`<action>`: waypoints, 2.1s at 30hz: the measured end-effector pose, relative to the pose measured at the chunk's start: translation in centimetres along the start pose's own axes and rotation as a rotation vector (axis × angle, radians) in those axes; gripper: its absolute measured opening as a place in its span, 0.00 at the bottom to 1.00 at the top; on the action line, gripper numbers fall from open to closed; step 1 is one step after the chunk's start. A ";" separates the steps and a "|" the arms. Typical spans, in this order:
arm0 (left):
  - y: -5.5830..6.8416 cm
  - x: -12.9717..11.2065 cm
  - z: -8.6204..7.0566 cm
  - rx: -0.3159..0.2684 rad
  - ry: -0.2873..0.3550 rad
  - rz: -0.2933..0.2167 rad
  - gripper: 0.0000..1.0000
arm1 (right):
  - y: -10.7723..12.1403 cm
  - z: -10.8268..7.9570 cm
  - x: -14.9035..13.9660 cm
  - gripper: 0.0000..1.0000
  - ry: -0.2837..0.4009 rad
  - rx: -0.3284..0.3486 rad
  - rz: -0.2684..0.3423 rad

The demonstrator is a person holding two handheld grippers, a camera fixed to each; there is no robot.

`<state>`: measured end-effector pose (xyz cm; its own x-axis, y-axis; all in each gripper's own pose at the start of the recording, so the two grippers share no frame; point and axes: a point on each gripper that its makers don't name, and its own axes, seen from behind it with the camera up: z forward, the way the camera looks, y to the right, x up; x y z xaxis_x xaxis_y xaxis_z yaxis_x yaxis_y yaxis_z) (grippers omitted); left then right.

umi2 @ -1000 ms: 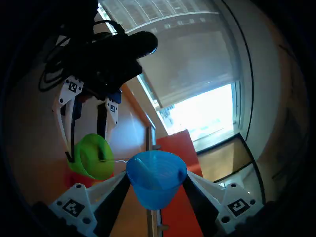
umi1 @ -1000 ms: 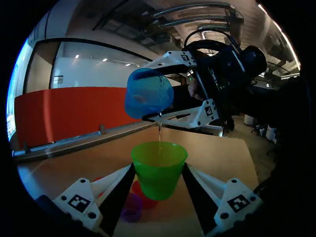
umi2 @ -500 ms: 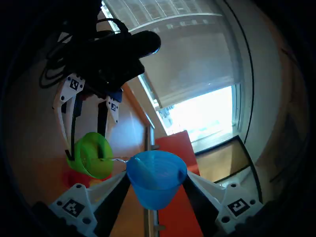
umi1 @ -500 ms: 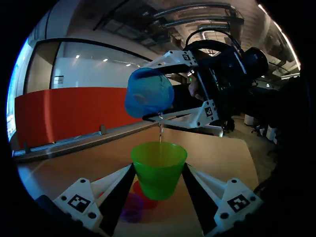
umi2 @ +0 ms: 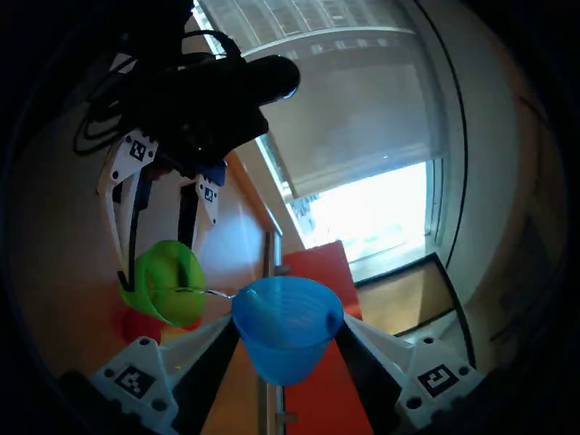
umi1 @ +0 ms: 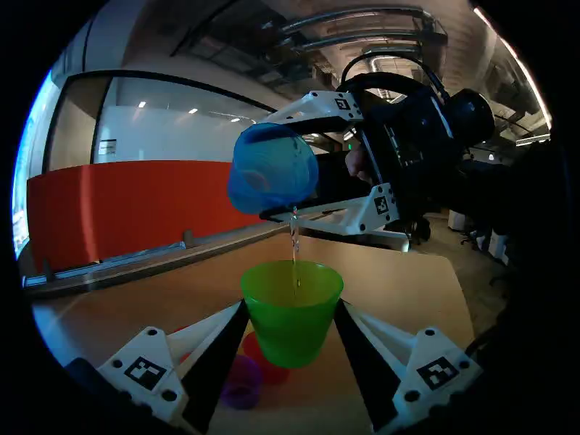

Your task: Pour water

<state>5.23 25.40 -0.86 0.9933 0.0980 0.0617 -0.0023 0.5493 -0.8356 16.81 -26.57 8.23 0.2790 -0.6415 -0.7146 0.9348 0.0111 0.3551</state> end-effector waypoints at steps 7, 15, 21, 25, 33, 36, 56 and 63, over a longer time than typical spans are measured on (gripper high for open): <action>0.0 0.0 0.0 0.001 0.001 -0.001 0.83 | 0.1 0.1 0.0 0.89 -0.001 -0.002 -0.013; 0.0 0.2 0.0 0.002 0.005 0.003 0.83 | 0.3 0.2 -0.1 0.90 -0.002 -0.005 -0.029; 0.1 0.3 -0.1 0.004 0.008 0.005 0.83 | 0.5 0.2 0.0 0.89 -0.002 -0.008 -0.042; 0.2 0.3 -0.1 0.003 0.008 0.006 0.83 | 0.6 0.3 0.1 0.89 -0.002 -0.009 -0.050; 0.3 0.3 -0.1 0.001 0.009 0.009 0.83 | 0.5 0.4 0.2 0.89 -0.002 -0.007 -0.069; 0.3 0.4 -0.1 0.002 0.009 0.012 0.83 | 0.4 0.4 0.2 0.90 -0.002 -0.008 -0.075; 0.5 0.5 0.0 0.000 0.010 0.014 0.83 | 0.5 0.2 0.2 0.90 -0.010 -0.015 -0.124; 0.5 0.6 0.0 0.000 0.011 0.016 0.83 | 0.5 0.1 0.3 0.90 -0.013 -0.016 -0.143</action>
<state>5.85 25.78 -1.23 0.9943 0.0980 0.0425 -0.0182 0.5477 -0.8365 17.36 -26.81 8.25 0.1400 -0.6473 -0.7492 0.9683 -0.0686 0.2403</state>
